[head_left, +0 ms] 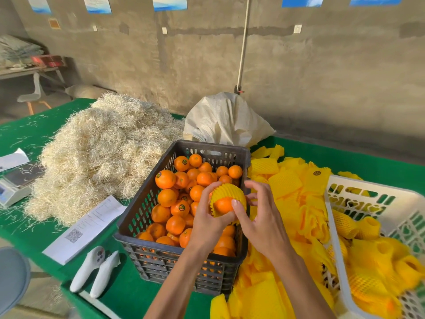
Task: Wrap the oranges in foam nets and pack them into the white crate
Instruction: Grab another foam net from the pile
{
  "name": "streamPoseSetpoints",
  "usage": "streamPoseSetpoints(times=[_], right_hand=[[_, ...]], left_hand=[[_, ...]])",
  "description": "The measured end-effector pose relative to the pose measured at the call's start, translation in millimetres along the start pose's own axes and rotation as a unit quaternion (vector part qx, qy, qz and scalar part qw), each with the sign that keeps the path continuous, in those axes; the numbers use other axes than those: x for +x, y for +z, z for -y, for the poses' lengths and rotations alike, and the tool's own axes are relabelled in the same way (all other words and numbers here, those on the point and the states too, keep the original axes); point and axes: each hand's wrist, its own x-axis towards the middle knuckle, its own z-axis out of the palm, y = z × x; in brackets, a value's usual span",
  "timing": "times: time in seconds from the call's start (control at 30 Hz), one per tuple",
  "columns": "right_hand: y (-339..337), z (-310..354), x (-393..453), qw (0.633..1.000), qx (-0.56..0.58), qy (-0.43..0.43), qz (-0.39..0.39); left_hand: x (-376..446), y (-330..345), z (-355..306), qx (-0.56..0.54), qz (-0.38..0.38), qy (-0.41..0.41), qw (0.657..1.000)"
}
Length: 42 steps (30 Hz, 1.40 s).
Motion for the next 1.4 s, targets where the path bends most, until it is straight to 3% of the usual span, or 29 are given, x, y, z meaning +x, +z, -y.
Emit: streamPoseSetpoints(times=[0.13,0.33,0.47,0.6,0.7,0.87,1.0,1.27,1.4], right_hand=[[-3,3,8,0.999,0.021,0.038,0.016],[-3,3,8,0.997,-0.067,0.042,-0.009],[-11,1,-5,0.994,-0.106,-0.014,-0.037],[-25,-12,-20,0.995,-0.079,0.004,-0.062],[-47,-24,-29,0.991,-0.09,0.034,-0.09],[-92,-54,-53,0.975,-0.085,0.135,-0.155],[-128,-77,-74,0.957,-0.069,0.195,-0.203],[-158,-110,-92,0.955,-0.081,0.209,-0.197],[-142,-118,-86,0.968,-0.076,0.181,-0.155]], left_hand=[[1,0,-5,0.047,0.042,0.009,0.998],[3,7,-5,-0.104,0.033,-0.077,0.991],[12,21,0,-0.003,-0.038,-0.054,0.998],[18,48,12,0.11,-0.106,-0.042,0.987],[18,76,20,0.12,-0.082,-0.052,0.988],[8,141,23,0.025,0.027,-0.131,0.991],[-1,191,30,0.006,0.094,-0.148,0.985],[0,244,46,-0.055,0.143,-0.145,0.978],[10,229,45,-0.034,0.113,-0.147,0.982]])
